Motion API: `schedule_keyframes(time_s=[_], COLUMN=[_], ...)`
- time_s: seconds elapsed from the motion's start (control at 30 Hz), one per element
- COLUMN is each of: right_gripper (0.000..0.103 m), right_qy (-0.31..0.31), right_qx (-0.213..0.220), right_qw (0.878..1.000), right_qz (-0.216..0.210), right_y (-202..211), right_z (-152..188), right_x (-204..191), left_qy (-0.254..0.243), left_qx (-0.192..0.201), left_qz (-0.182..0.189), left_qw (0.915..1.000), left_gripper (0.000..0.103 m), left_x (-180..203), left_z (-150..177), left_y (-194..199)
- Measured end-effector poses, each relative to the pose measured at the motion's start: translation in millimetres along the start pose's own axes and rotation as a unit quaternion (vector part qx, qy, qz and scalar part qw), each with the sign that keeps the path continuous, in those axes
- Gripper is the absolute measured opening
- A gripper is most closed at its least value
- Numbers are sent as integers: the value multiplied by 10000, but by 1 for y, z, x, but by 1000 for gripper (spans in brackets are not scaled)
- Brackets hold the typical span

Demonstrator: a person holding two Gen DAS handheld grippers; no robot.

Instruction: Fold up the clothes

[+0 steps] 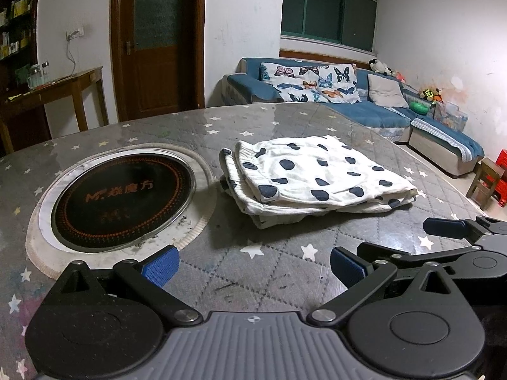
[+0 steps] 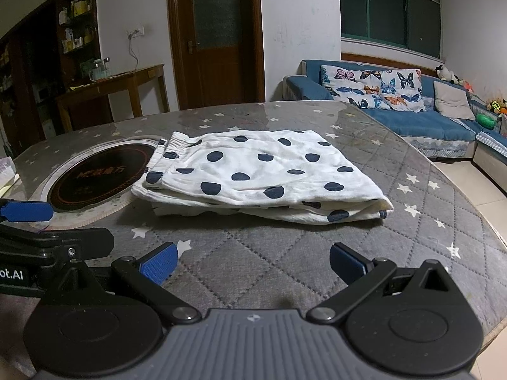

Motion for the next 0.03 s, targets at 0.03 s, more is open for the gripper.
schedule_keyframes(time_s=[0.03], right_gripper=[103], right_qy=[6], right_qx=[-6], right_qw=[10000], right_qz=[0], right_y=[0], right_z=[0], right_x=[0], left_qy=[-6], left_qx=[-2], left_qz=[1], left_qw=[10000], left_gripper=[103], left_x=[0], left_z=[0], left_y=[-1])
Point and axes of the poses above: each gripper's, at about its wrist camera, not at the fingertips, and y roughly against the way its jaws point, x to its right, z to its underside, the point moved 7 cm from there along -y, roughly the way its jaws point, and after that the axes turned 14 degrees about -z, right-handed, at the moved point
